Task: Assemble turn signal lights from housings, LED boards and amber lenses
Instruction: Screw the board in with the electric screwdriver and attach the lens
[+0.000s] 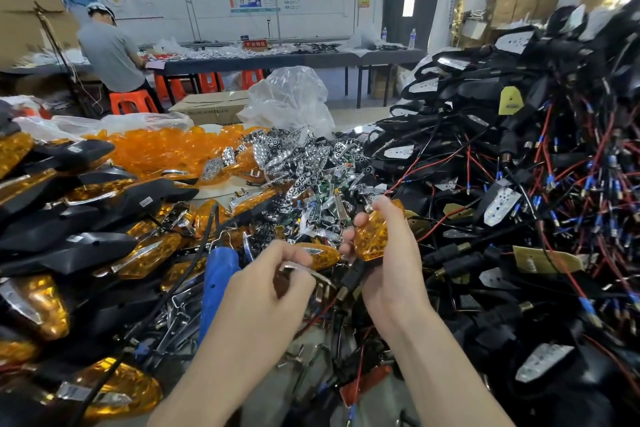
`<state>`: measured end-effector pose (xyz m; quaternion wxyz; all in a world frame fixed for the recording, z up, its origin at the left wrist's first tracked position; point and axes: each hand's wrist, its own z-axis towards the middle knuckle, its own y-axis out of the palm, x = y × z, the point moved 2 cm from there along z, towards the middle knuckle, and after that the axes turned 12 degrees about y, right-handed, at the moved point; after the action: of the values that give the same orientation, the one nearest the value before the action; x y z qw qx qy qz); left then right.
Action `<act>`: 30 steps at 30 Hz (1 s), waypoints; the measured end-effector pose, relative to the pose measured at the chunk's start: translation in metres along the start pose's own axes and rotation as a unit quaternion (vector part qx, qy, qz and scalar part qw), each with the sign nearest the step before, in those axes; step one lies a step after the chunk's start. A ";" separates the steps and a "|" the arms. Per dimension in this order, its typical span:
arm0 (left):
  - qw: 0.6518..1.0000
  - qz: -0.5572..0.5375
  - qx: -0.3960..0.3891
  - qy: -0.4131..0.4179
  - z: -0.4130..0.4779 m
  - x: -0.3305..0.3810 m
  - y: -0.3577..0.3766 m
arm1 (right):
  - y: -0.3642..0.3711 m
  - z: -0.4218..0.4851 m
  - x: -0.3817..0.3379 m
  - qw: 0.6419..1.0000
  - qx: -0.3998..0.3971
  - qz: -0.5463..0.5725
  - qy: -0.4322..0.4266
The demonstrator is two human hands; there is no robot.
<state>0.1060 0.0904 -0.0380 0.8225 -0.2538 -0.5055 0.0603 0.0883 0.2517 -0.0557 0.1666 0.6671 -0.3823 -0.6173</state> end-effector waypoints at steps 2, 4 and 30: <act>0.998 -0.048 0.032 -0.017 0.009 0.000 -0.002 | 0.002 -0.002 -0.001 1.000 -0.007 0.007 0.015; 0.994 -0.073 0.071 -0.032 0.020 0.000 -0.003 | 0.003 -0.002 0.000 1.000 -0.016 -0.001 0.022; 0.981 -0.175 -0.080 0.019 0.039 0.000 0.038 | 0.002 -0.001 0.010 0.984 -0.037 -0.171 -0.024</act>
<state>0.0783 0.1373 -0.0415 0.8066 -0.2280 -0.5296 -0.1301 0.0882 0.2432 -0.0609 0.0736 0.7013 -0.2431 -0.6661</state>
